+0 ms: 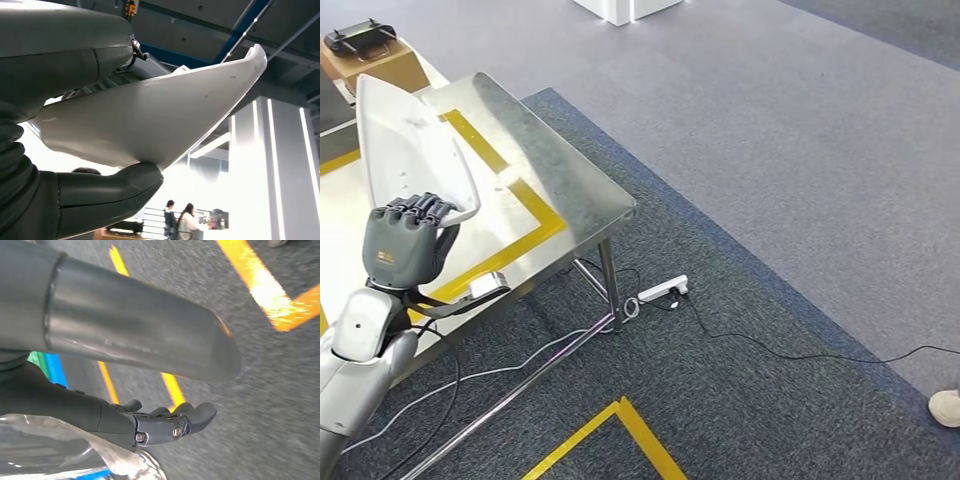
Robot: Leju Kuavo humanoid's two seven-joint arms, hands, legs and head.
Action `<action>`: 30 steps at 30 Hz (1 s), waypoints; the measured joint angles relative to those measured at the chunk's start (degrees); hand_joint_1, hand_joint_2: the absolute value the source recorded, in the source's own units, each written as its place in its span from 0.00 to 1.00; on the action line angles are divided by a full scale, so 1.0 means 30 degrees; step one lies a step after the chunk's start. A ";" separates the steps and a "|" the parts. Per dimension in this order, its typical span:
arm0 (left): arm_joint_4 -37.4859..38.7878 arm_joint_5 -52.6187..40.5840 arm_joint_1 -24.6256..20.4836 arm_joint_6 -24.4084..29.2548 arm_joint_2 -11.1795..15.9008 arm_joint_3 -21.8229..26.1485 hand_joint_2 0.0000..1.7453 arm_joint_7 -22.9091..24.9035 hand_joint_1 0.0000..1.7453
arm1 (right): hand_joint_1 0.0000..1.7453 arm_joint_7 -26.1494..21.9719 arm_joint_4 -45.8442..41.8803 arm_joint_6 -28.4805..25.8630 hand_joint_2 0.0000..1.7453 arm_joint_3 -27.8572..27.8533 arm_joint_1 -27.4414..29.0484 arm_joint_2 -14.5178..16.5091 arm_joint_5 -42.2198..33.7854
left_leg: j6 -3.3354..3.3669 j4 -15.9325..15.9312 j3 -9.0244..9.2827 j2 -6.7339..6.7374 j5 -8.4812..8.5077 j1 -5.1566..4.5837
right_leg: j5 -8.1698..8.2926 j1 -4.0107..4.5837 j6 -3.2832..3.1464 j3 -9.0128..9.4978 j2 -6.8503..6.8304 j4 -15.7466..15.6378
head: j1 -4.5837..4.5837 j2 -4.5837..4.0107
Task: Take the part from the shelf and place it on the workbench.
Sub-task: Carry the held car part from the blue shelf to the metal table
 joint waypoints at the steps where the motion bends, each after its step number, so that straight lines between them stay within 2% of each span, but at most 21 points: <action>1: 0.0000 0.0002 0.0006 -0.0011 0.0000 0.0002 1.00 0.0002 1.00 | 0.00 -0.0004 0.0002 -0.0004 0.00 0.0000 -0.0014 0.0000 0.0004 | -0.0116 0.0024 -0.0064 -0.0221 -0.0022 0.0041 | -0.0099 -0.0005 -0.0083 0.0213 0.0228 -0.0285 | -0.0002 0.0000; 3: -0.0002 0.0007 0.0050 -0.0024 0.0040 0.0016 1.00 0.0018 1.00 | 0.00 0.0015 0.0000 -0.0011 0.00 0.0000 -0.0048 0.0004 0.0007 | -0.0340 -0.0001 -0.0155 -0.0647 -0.0015 0.0141 | -0.0159 0.0024 -0.0309 0.0394 -0.0127 -0.0394 | 0.0009 0.0002; 4: -0.0004 0.0011 0.0067 -0.0028 0.0071 0.0033 1.00 0.0033 1.00 | 0.00 0.0024 -0.0002 -0.0011 0.00 -0.0002 -0.0058 0.0011 0.0011 | -0.0448 0.0111 -0.0201 -0.0500 -0.0098 0.0132 | -0.0179 0.0014 -0.0436 0.0483 -0.0358 -0.0447 | -0.0013 0.0002; 6: -0.0007 0.0027 0.0009 -0.0037 0.0122 0.0069 1.00 0.0075 1.00 | 0.00 0.0031 -0.0004 -0.0015 0.00 -0.0024 -0.0044 0.0026 0.0029 | -0.0665 0.1295 -0.0744 0.0535 -0.0723 0.0094 | -0.0251 -0.0031 -0.0663 0.0683 -0.0888 -0.0558 | -0.0155 0.0002; 7: -0.0005 0.0031 -0.0007 -0.0048 0.0114 0.0082 1.00 0.0095 1.00 | 0.00 0.0031 -0.0004 -0.0016 0.00 -0.0049 -0.0027 0.0027 0.0036 | -0.0775 0.2439 -0.1309 0.1217 -0.1216 0.0094 | -0.0329 0.0013 -0.0742 0.0774 -0.1155 -0.0567 | -0.0230 0.0002; 8: -0.0004 0.0033 0.0005 -0.0066 0.0102 0.0085 1.00 0.0111 1.00 | 0.00 0.0031 -0.0004 -0.0018 0.00 -0.0075 -0.0008 0.0027 0.0044 | -0.0860 0.3716 -0.1983 0.1614 -0.1708 0.0142 | -0.0410 0.0040 -0.0792 0.0848 -0.1436 -0.0566 | -0.0282 0.0002; 10: 0.0000 0.0033 0.0126 -0.0104 0.0071 0.0084 1.00 0.0153 1.00 | 0.00 0.0035 -0.0004 -0.0015 0.00 -0.0115 0.0020 0.0027 0.0055 | -0.0938 0.5291 -0.2914 0.1851 -0.1984 0.0231 | -0.0582 0.0066 -0.0800 0.1018 -0.1988 -0.0563 | -0.0291 0.0000; 11: 0.0000 0.0035 0.0169 -0.0121 0.0069 0.0085 1.00 0.0178 1.00 | 0.00 0.0036 -0.0004 -0.0013 0.00 -0.0120 0.0023 0.0027 0.0062 | -0.0927 0.5056 -0.2875 0.1889 -0.1589 0.0247 | -0.0679 0.0073 -0.0777 0.1134 -0.2262 -0.0561 | -0.0293 0.0000; 12: 0.0000 0.0036 0.0188 -0.0133 0.0071 0.0096 1.00 0.0208 1.00 | 0.00 0.0038 -0.0004 -0.0009 0.00 -0.0126 0.0019 0.0027 0.0080 | -0.0876 0.4122 -0.2470 0.1993 -0.0889 0.0240 | -0.0788 0.0082 -0.0746 0.1289 -0.2538 -0.0561 | -0.0291 0.0000; 14: 0.0000 0.0036 0.0164 -0.0166 0.0076 0.0129 1.00 0.0255 1.00 | 0.00 0.0035 -0.0004 -0.0002 0.00 -0.0131 -0.0011 0.0031 0.0122 | -0.0647 0.1570 -0.1248 0.2830 0.0349 0.0035 | -0.1016 0.0140 -0.0636 0.1610 -0.3034 -0.0576 | -0.0291 0.0002; 16: 0.0000 0.0040 0.0091 -0.0210 0.0074 0.0157 1.00 0.0286 1.00 | 0.00 0.0029 -0.0004 0.0004 0.00 -0.0142 -0.0040 0.0037 0.0162 | -0.0353 0.0232 -0.0628 0.3612 0.0573 -0.0250 | -0.1183 0.0243 -0.0460 0.1781 -0.3476 -0.0620 | -0.0298 0.0002; 17: 0.0000 0.0045 0.0077 -0.0243 0.0078 0.0169 1.00 0.0300 1.00 | 0.00 0.0026 -0.0006 0.0004 0.00 -0.0148 -0.0058 0.0038 0.0175 | -0.0239 0.0143 -0.0611 0.3645 0.0452 -0.0349 | -0.1241 0.0294 -0.0359 0.1845 -0.3728 -0.0674 | -0.0285 0.0002; 18: 0.0000 0.0049 0.0075 -0.0266 0.0093 0.0188 1.00 0.0313 1.00 | 0.00 0.0022 -0.0007 0.0004 0.00 -0.0155 -0.0085 0.0036 0.0182 | -0.0138 0.0049 -0.0605 0.3381 0.0437 -0.0336 | -0.1311 0.0320 -0.0245 0.1962 -0.4005 -0.0737 | -0.0280 0.0002; 19: -0.0005 0.0053 0.0110 -0.0288 0.0104 0.0215 1.00 0.0326 1.00 | 0.00 0.0017 -0.0022 0.0004 0.00 -0.0166 -0.0113 0.0031 0.0189 | -0.0056 -0.0042 -0.0543 0.3114 0.0450 -0.0279 | -0.1412 0.0318 -0.0123 0.2050 -0.3997 -0.0754 | -0.0240 0.0002; 21: -0.0016 0.0055 0.0066 -0.0315 0.0117 0.0262 1.00 0.0339 1.00 | 0.00 -0.0005 -0.0051 0.0011 0.00 -0.0197 -0.0154 0.0024 0.0202 | 0.0128 -0.0237 -0.0346 0.2617 0.0477 -0.0104 | -0.1968 0.0285 0.0038 0.1769 -0.3044 0.0009 | -0.0125 0.0002; 23: -0.0022 0.0058 -0.0016 -0.0328 0.0076 0.0275 1.00 0.0339 1.00 | 0.00 -0.0020 -0.0064 0.0037 0.00 -0.0231 -0.0129 0.0027 0.0211 | 0.0283 -0.0290 -0.0270 0.2146 0.0457 -0.0016 | -0.2985 0.0250 0.0076 0.0467 -0.1818 0.2344 | 0.0045 0.0002; 25: -0.0022 0.0056 0.0031 -0.0339 0.0002 0.0266 1.00 0.0339 1.00 | 0.00 -0.0003 -0.0062 0.0055 0.00 -0.0259 -0.0059 0.0035 0.0209 | 0.0364 -0.0275 -0.0249 0.1576 0.0410 -0.0031 | -0.3485 0.0261 0.0097 -0.0999 -0.1503 0.4541 | 0.0135 0.0002; 26: -0.0022 0.0051 0.0074 -0.0348 -0.0028 0.0262 1.00 0.0337 1.00 | 0.00 0.0011 -0.0062 0.0055 0.00 -0.0270 -0.0028 0.0035 0.0206 | 0.0366 -0.0263 -0.0219 0.1271 0.0379 -0.0036 | -0.3199 0.0268 0.0092 -0.1359 -0.1469 0.4761 | 0.0153 0.0002; 27: -0.0022 0.0046 0.0111 -0.0355 -0.0042 0.0262 1.00 0.0337 1.00 | 0.00 0.0024 -0.0062 0.0055 0.00 -0.0273 -0.0023 0.0035 0.0202 | 0.0334 -0.0244 -0.0172 0.0966 0.0341 -0.0031 | -0.2543 0.0268 0.0074 -0.1375 -0.1427 0.4254 | 0.0171 0.0002; 29: -0.0020 0.0040 0.0123 -0.0365 -0.0049 0.0262 1.00 0.0337 1.00 | 0.00 0.0035 -0.0062 0.0056 0.00 -0.0277 -0.0047 0.0035 0.0199 | 0.0196 -0.0162 -0.0096 0.0441 0.0211 -0.0027 | -0.0883 0.0201 0.0024 -0.0704 -0.0839 0.1939 | 0.0182 0.0002; 30: -0.0016 0.0042 0.0099 -0.0372 -0.0055 0.0262 1.00 0.0339 1.00 | 0.00 0.0020 -0.0062 0.0058 0.00 -0.0280 -0.0063 0.0035 0.0201 | 0.0105 -0.0065 -0.0126 0.0206 0.0133 -0.0037 | -0.0416 0.0124 -0.0024 -0.0248 -0.0451 0.0798 | 0.0179 0.0002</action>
